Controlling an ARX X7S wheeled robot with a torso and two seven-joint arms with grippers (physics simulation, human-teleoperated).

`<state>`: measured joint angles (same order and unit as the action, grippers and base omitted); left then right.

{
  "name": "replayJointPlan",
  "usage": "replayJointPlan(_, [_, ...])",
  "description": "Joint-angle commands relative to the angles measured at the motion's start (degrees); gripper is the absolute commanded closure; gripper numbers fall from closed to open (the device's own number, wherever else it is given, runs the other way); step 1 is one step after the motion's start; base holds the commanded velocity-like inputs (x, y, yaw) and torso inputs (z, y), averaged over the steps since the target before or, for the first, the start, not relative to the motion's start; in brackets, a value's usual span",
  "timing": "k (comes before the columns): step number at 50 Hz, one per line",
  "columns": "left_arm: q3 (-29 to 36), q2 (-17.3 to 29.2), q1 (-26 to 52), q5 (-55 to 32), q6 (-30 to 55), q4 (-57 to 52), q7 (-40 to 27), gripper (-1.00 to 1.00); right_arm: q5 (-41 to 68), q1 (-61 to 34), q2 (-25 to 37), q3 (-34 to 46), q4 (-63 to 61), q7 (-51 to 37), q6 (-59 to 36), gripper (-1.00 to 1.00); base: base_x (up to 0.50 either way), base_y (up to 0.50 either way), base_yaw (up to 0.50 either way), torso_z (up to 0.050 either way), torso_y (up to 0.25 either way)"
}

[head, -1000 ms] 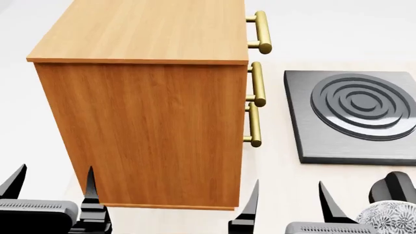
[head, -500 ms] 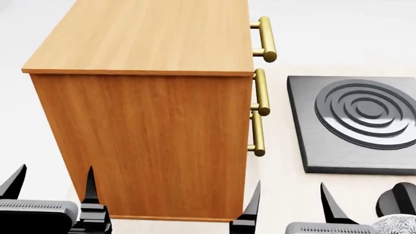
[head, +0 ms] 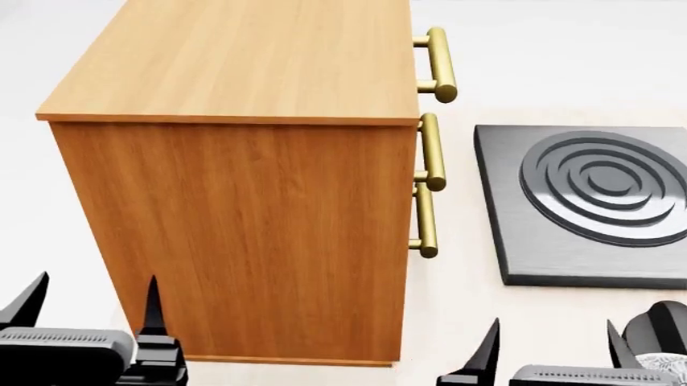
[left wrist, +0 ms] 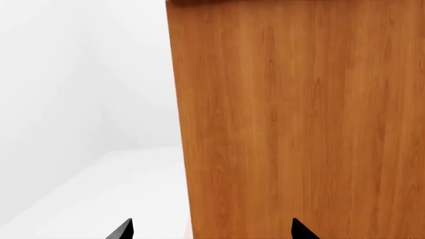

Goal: Put the bowl on the top of the cabinet.

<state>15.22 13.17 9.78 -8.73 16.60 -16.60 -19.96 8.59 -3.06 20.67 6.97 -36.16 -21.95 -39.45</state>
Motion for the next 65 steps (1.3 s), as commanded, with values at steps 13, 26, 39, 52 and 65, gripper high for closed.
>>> replayJointPlan(13, [0.9,0.1,0.8,-0.1,0.4,0.2,-0.7,-1.0,6.8,4.4,9.5,-8.3,-17.3,2.5,-30.2,-1.0,0.0,0.0,0.0,0.0,0.0])
replayJointPlan(26, [1.4,0.3,0.8,-0.2,0.4,0.0,-1.0,-1.0,6.8,7.9,10.2,-8.5,-18.7,1.8,-32.0,-1.0,0.0,0.0,0.0,0.0,0.0])
replayJointPlan(39, [1.7,0.5,1.0,-0.4,0.7,-0.2,-1.3,-1.0,5.6,9.9,10.7,-5.9,-14.9,1.2,-28.1,-1.0,0.0,0.0,0.0,0.0,0.0])
replayJointPlan(52, [2.0,0.7,0.9,-0.6,0.6,-0.4,-1.6,-1.0,5.3,10.3,10.8,-5.1,-10.9,1.6,-25.4,-1.0,0.0,0.0,0.0,0.0,0.0])
replayJointPlan(65, [2.3,1.0,1.0,-0.9,0.8,-0.7,-1.9,-1.0,4.9,9.2,11.0,-4.8,-7.5,1.6,-24.2,-1.0,0.0,0.0,0.0,0.0,0.0])
